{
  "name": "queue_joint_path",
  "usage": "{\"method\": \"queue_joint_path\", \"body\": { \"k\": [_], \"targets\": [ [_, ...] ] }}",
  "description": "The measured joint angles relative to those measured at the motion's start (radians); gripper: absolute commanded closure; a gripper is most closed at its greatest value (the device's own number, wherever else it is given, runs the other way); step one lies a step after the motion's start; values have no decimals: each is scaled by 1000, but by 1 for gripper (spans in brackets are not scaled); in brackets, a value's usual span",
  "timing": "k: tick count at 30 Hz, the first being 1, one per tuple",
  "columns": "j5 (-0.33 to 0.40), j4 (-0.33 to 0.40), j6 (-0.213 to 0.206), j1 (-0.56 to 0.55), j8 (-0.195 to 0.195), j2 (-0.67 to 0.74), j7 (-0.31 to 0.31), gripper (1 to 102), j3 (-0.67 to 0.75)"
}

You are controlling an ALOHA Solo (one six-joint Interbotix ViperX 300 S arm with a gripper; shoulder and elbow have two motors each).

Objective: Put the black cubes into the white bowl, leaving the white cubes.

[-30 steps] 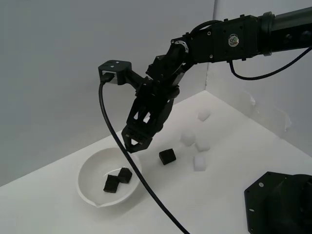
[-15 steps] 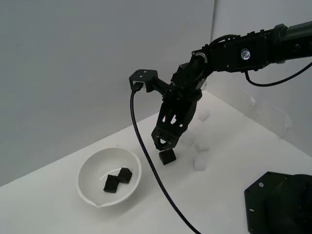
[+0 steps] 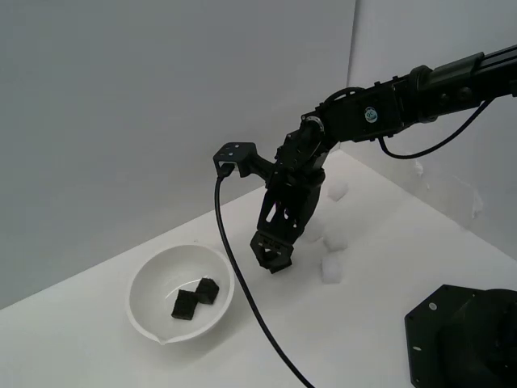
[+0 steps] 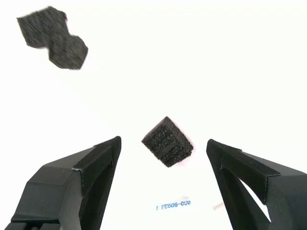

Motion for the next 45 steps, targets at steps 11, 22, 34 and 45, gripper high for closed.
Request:
{"method": "queue_joint_path", "body": {
  "k": [11, 22, 34, 45],
  "targets": [
    [3, 8, 5, 0, 0, -67, -18, 3, -69],
    [14, 15, 5, 2, 0, -107, -21, 18, -106],
    [12, 15, 5, 3, 0, -106, -35, 69, -104],
    [14, 17, 5, 2, 0, -67, -23, 100, -69]
  ]
}}
